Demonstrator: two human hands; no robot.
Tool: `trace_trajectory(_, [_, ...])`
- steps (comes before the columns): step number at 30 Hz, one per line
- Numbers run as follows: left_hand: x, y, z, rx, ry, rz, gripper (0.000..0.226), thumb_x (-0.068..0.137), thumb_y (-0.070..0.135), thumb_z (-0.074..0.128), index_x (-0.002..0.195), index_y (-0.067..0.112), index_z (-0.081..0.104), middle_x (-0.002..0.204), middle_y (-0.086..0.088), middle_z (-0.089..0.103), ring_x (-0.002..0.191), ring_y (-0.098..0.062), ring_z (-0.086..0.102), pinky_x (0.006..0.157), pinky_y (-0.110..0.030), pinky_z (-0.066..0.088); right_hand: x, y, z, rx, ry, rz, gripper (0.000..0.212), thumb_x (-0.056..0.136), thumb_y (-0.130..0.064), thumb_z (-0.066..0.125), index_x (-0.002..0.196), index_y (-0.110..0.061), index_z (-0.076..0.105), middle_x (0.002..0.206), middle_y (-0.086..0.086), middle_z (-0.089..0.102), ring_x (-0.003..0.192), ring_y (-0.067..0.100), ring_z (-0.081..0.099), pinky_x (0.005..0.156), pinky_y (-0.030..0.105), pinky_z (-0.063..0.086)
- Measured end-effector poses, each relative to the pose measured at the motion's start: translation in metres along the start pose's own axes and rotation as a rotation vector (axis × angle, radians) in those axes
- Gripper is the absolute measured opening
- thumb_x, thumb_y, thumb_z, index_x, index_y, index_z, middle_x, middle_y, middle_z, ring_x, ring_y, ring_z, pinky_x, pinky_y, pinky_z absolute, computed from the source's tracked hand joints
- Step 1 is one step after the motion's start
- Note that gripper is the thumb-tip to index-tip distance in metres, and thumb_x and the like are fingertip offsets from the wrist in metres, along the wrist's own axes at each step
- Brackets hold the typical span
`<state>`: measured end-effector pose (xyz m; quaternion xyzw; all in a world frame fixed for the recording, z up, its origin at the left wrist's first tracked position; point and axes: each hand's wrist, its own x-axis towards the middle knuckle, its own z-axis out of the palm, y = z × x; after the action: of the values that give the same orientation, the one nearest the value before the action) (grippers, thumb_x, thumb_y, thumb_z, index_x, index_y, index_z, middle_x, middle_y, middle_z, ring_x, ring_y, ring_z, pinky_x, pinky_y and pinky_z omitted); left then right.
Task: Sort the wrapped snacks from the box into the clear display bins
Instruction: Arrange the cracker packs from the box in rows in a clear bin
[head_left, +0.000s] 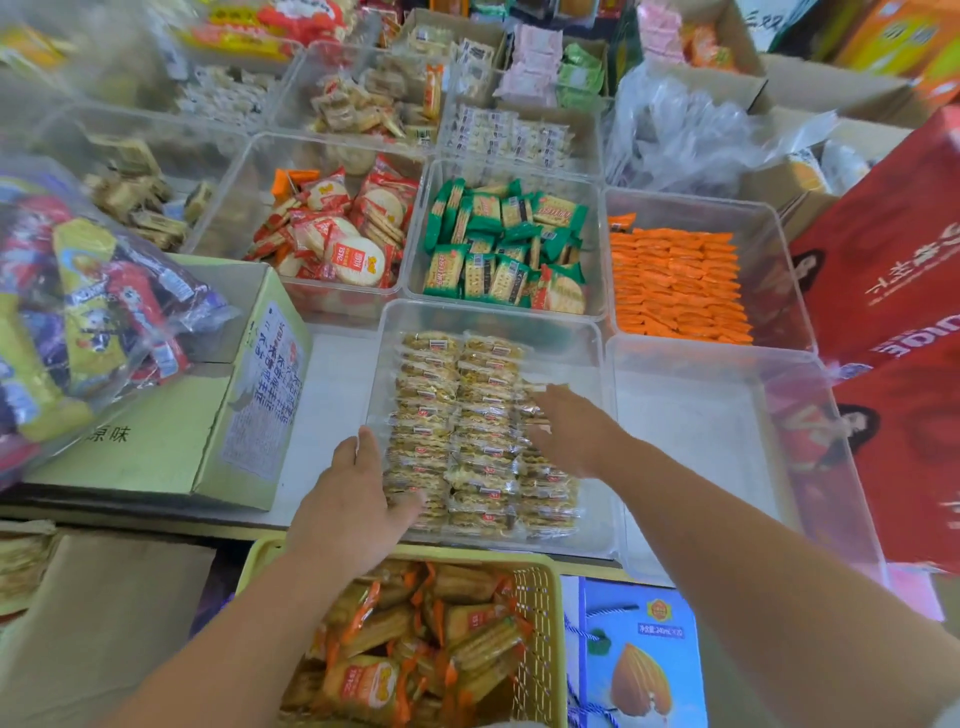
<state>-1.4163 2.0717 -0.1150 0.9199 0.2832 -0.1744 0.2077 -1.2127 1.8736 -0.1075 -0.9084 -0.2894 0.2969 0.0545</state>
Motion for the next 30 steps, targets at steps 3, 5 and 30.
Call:
trace_trajectory(3, [-0.019,0.004,-0.009,0.086,0.051,0.028,0.094,0.092,0.077,0.039,0.164,0.023,0.009,0.168,-0.01,0.019,0.146,-0.036,0.035,0.111,-0.048,0.039,-0.043,-0.011,0.014,0.095,0.037,-0.085,0.056,0.103,-0.041,0.048,0.154,-0.021,0.038,0.164,0.006,0.029,0.149,0.025,0.028,0.12,0.037,0.024])
trace_trajectory(5, [-0.043,0.002,-0.014,0.122,0.108,0.067,0.089,0.093,0.076,0.04,0.162,0.023,0.023,0.165,-0.012,0.028,0.143,-0.037,0.038,0.111,-0.048,0.038,-0.065,-0.025,0.024,0.162,0.09,-0.137,0.054,0.102,-0.047,0.049,0.15,-0.024,0.045,0.163,0.003,0.032,0.149,0.024,0.028,0.122,0.038,0.023])
trace_trajectory(30, [-0.24,-0.361,-0.045,-0.289,0.332,-0.67,0.075,0.088,0.061,0.066,0.147,0.02,0.047,0.147,-0.016,0.05,0.135,-0.037,0.047,0.109,-0.043,0.04,-0.152,-0.374,0.141,0.032,0.053,-0.82,0.049,0.099,-0.058,0.045,0.14,-0.033,0.055,0.161,-0.005,0.031,0.153,0.019,0.01,0.121,0.032,0.007])
